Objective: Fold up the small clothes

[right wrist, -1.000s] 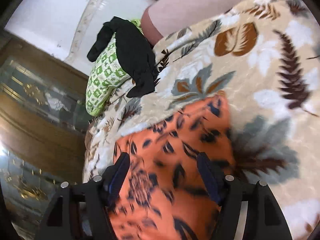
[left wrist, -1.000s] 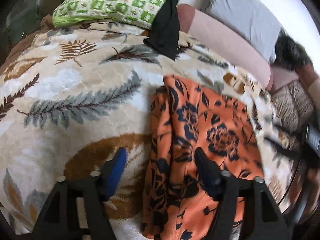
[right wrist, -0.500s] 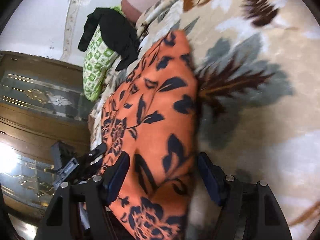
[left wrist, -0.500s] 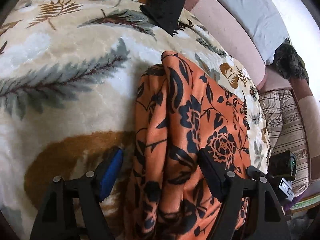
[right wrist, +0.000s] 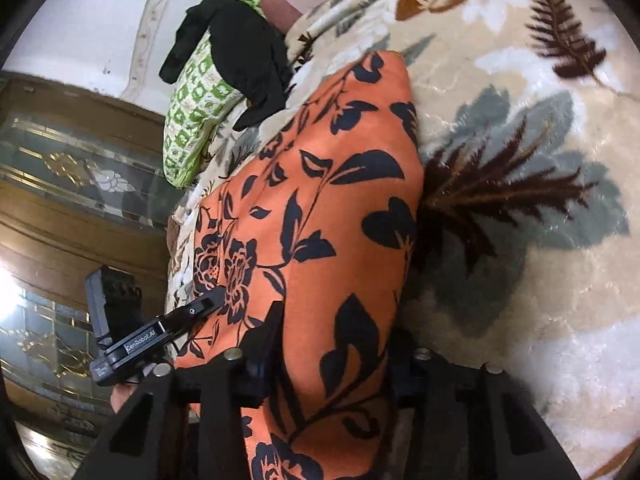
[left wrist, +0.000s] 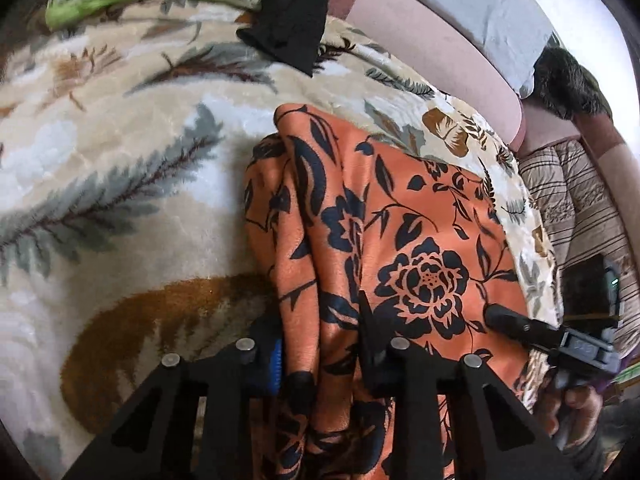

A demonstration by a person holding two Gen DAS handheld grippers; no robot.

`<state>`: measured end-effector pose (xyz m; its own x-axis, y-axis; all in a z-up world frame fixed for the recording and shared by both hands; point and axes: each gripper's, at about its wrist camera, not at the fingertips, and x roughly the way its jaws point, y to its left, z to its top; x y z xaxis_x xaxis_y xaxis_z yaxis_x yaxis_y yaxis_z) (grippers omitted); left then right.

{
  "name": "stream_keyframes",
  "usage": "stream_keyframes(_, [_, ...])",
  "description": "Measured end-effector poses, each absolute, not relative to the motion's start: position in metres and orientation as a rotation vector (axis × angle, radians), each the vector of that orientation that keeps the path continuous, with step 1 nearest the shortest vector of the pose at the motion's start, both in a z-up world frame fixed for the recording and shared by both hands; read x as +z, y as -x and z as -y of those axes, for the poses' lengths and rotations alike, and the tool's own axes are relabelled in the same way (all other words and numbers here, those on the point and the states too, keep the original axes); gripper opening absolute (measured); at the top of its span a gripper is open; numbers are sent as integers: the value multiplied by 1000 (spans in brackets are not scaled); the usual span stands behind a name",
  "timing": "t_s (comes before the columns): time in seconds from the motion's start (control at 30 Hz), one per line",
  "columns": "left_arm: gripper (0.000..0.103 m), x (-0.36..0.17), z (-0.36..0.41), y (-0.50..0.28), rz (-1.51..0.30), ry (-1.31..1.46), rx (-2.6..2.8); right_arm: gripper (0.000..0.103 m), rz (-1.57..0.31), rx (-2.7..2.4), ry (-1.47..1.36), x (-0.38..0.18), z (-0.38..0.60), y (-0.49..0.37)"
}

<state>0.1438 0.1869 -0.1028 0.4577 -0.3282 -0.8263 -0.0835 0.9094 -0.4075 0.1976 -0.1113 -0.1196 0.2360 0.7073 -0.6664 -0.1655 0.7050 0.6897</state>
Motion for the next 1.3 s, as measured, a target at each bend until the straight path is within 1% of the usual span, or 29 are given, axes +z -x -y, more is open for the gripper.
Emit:
stream_keyframes(0.23, [29,-72,-175,-121,-1031,381,-154,40,-1132,682,-480,-83,118,-183])
stream_keyframes(0.43, [29,-33,-133,-108,-964,328,-181,40,-1075,686,-457,-53,152,-164])
stream_keyframes(0.7, [29,-1,-74,-99,-918,270,-223,40,-1003,650,-454,-20,219,-139])
stream_keyframes(0.97, [29,17,-33,-105,-902,243,-242,40,-964,632,-420,1,252,-146])
stream_keyframes(1.13, [29,18,-18,-130,-907,233,-246,40,-951,610,-405,7,269,-165])
stream_keyframes(1.3, [29,15,-22,-162,-911,239,-222,40,-955,608,-419,3,267,-198])
